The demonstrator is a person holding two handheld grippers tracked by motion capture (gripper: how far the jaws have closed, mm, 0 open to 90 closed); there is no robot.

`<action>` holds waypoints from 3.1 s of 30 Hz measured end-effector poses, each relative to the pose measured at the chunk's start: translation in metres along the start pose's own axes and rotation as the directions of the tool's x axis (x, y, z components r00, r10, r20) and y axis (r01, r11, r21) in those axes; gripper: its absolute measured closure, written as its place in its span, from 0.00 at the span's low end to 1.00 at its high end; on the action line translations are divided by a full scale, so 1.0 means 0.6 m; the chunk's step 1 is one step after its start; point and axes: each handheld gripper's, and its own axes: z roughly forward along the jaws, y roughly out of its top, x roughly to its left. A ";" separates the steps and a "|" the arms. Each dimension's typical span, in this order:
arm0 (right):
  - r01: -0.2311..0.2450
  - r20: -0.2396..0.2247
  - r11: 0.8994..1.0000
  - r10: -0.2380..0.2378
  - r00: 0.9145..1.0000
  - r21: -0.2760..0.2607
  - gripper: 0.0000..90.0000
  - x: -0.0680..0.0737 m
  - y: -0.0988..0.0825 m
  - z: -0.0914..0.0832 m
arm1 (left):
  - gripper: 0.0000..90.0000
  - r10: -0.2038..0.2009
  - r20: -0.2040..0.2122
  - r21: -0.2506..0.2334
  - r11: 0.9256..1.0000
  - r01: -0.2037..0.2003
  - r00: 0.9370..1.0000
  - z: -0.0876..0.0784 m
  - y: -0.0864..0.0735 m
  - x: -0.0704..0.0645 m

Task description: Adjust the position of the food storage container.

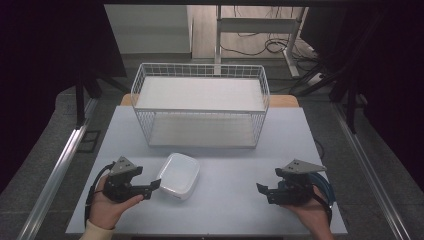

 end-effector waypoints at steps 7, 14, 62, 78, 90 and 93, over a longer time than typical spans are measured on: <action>-0.010 0.003 1.000 0.010 1.000 0.004 0.20 -0.010 -0.002 0.001 | 0.23 -0.031 -0.004 0.001 1.000 0.031 0.999 0.005 0.001 0.005; -0.021 -0.015 0.999 0.021 1.000 0.026 0.23 -0.005 -0.006 0.014 | 0.24 -0.049 0.041 -0.003 0.999 0.050 0.998 0.003 0.004 -0.002; -0.212 0.286 0.977 0.197 0.938 0.023 0.60 -0.181 -0.046 -0.133 | 0.23 -0.044 0.061 0.026 0.999 0.043 0.997 0.024 -0.003 0.005; -0.282 0.417 0.946 0.193 0.888 0.161 0.96 -0.230 -0.088 -0.128 | 0.23 -0.038 0.055 0.036 0.999 0.036 0.998 0.026 -0.005 0.008; -0.340 0.397 0.891 0.207 0.894 0.299 1.00 -0.234 -0.115 -0.101 | 0.23 -0.034 0.056 0.032 0.999 0.032 0.998 0.022 -0.004 0.005; -0.340 0.405 0.884 0.196 0.893 0.321 1.00 -0.231 -0.117 -0.096 | 0.23 -0.034 0.057 0.026 0.999 0.033 0.998 0.019 -0.004 0.006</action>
